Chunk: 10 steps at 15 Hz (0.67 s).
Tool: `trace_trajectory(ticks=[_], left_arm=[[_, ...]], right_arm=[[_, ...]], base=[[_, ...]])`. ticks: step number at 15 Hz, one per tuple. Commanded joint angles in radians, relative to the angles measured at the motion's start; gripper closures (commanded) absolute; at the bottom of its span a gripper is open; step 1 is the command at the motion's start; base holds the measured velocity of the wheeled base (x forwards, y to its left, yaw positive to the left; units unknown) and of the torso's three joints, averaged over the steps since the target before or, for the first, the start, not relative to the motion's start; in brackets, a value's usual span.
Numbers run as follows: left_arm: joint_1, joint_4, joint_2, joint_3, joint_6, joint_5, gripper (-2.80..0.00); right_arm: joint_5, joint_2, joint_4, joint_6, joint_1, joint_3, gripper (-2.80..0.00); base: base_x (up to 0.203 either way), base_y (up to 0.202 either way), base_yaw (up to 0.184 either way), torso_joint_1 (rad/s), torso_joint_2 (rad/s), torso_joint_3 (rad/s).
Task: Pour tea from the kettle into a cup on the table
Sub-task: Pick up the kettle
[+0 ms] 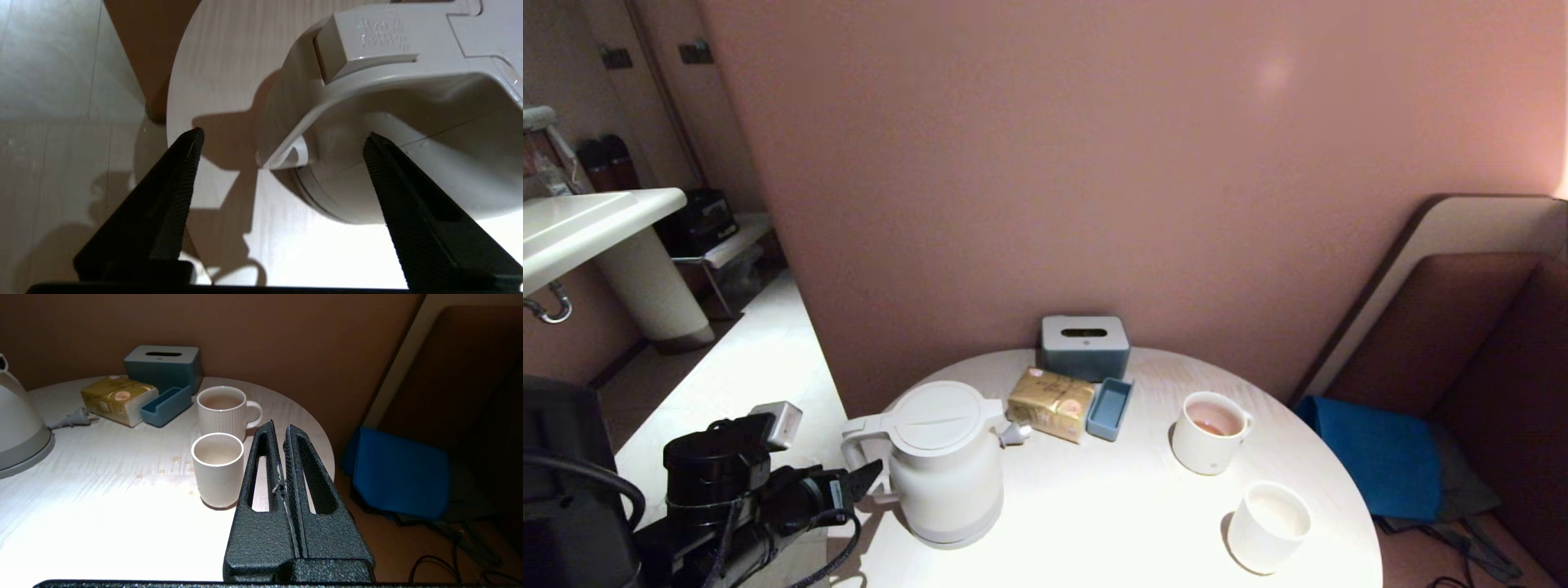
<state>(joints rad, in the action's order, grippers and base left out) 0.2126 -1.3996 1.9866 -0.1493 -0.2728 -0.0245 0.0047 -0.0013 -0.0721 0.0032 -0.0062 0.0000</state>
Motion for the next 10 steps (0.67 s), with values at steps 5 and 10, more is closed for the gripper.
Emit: trace_trajectory(ticks=[5, 10], left_arm=[[-0.002, -0.17, 0.166, 0.053, 0.009, -0.037, -2.8], [-0.002, -0.17, 0.152, -0.007, 0.012, -0.037, -2.8]], right_arm=[[0.0, 0.001, 0.0, 0.0, 0.0, 0.0, 0.0], [0.001, 0.001, -0.002, 0.0, 0.0, 0.0, 0.0]], base=[[0.0, 0.0, 0.0, 0.0, 0.0, 0.0], [0.0, 0.0, 0.0, 0.0, 0.0, 0.0]])
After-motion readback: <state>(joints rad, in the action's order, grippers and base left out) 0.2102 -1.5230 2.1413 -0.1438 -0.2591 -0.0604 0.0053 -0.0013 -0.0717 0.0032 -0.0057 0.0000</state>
